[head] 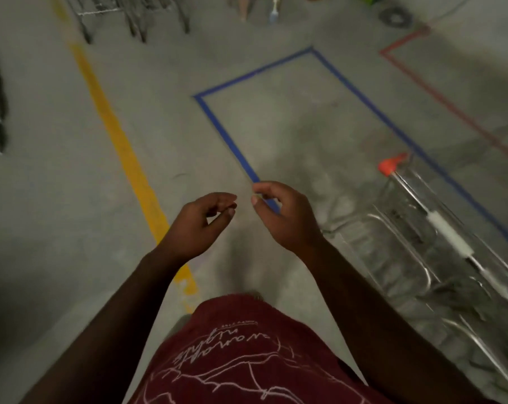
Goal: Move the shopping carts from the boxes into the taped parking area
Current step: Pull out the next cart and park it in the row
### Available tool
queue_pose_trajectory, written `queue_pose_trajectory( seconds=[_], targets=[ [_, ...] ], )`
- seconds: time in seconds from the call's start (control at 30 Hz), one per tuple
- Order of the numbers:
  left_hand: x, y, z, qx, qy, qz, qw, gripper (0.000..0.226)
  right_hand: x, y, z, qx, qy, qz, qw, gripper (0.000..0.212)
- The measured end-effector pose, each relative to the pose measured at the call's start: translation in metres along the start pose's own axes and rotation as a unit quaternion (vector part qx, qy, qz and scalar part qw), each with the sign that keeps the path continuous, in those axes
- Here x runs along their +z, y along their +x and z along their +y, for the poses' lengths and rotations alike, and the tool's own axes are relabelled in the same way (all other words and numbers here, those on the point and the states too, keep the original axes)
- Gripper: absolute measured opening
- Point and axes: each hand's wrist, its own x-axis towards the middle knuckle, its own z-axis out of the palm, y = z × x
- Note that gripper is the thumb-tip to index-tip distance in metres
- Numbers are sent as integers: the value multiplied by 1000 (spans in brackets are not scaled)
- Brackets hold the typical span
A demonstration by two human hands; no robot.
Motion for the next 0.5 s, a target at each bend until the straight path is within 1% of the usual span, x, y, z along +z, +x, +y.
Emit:
queue_pose_trajectory(
  seconds=[0.07, 0.17, 0.33, 0.5],
  targets=[
    [-26, 33, -11, -8, -15, 22, 1000, 23, 18, 49, -10, -8, 2, -12, 1000, 28],
    [-64, 84, -36, -13, -32, 33, 999, 23, 50, 120, -16, -17, -15, -22, 1000, 28],
    [-146, 174, -96, -12, -46, 35, 998, 23, 116, 235, -33, -10, -40, -23, 999, 26],
    [-249, 269, -139, -15, -44, 16, 999, 22, 184, 346, -73, 20, -40, -2, 999, 24]
  ],
)
